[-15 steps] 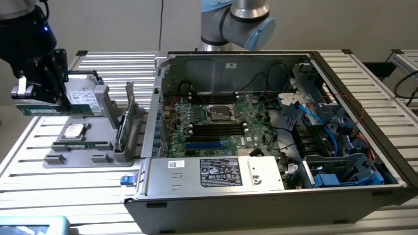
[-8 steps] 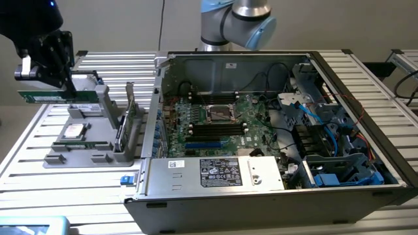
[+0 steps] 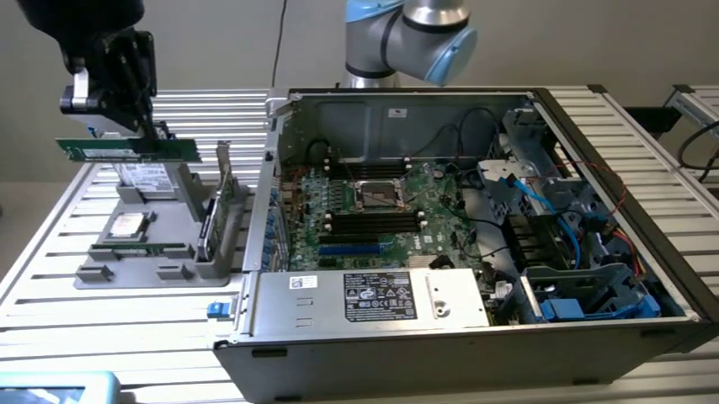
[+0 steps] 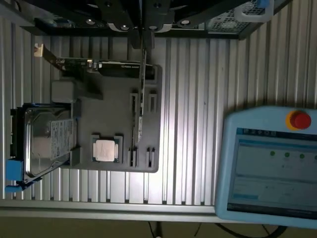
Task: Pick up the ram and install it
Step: 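Pick up the ram and move it above insertion slot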
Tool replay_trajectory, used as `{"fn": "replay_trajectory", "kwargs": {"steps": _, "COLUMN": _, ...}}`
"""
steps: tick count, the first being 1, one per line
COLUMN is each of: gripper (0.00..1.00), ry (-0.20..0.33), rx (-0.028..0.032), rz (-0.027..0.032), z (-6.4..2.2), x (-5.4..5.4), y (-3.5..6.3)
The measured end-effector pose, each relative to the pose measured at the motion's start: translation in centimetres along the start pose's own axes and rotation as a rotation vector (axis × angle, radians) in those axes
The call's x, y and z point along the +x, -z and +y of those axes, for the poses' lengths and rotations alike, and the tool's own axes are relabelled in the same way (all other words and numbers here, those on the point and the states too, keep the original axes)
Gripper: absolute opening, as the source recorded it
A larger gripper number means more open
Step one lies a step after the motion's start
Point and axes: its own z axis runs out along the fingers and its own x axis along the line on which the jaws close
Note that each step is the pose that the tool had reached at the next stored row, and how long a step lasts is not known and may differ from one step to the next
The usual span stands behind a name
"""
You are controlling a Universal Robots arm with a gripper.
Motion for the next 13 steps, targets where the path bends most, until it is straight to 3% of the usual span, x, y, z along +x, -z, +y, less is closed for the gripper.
{"fn": "replay_trajectory", "kwargs": {"steps": 13, "gripper": 0.13, "ry": 0.000, "rx": -0.0004, "rz": -0.0001, "z": -5.86, "x": 0.0, "y": 0.57}}
